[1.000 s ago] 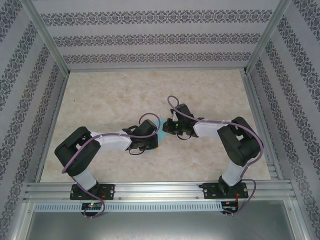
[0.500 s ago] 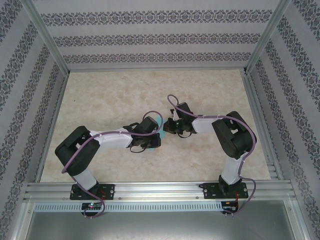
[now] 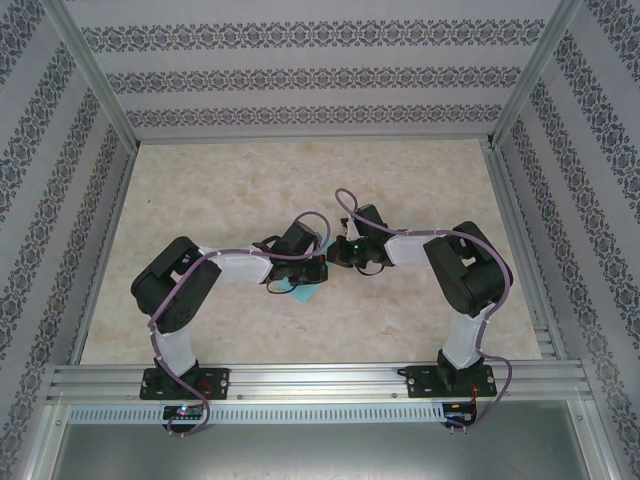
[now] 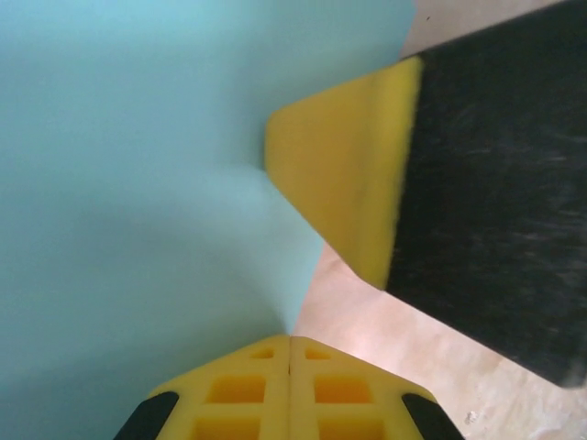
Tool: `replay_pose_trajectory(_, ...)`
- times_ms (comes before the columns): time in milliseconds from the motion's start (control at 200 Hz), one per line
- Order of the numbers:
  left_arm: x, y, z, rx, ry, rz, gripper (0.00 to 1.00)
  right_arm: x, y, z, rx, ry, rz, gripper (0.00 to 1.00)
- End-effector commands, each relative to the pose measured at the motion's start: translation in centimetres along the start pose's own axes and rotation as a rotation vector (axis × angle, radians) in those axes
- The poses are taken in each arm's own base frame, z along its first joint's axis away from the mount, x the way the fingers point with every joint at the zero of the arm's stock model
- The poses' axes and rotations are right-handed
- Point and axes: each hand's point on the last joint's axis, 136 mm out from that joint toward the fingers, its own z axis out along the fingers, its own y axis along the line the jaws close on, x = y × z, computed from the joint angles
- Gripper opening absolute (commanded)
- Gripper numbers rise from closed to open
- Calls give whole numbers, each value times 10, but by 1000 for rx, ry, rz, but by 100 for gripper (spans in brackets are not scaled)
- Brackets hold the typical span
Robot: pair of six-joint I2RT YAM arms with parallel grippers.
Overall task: Fold a paper plane with a square sheet of paper (pick it up from the middle)
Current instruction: Fold the square sheet of paper in half at the center of the table.
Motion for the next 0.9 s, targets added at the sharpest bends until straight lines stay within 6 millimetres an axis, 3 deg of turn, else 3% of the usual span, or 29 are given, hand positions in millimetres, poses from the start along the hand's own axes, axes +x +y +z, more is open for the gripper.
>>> replay_pose_trajectory(0, -11, -1, 4, 23, -37, 32, 0, 21, -37, 11, 109, 67, 43, 0)
replay_pose_trajectory(260, 13, 23, 7, -8, 17, 25, 0, 26, -48, 12, 157, 87, 57, 0)
replay_pose_trajectory(555, 57, 39, -11, 1, 122, 24, 0, 32, -65, 15, 229, 116, 79, 0)
replay_pose_trajectory(894, 81, 46, -26, 0, 179, 39, 0, 37, -80, 15, 306, 137, 86, 0)
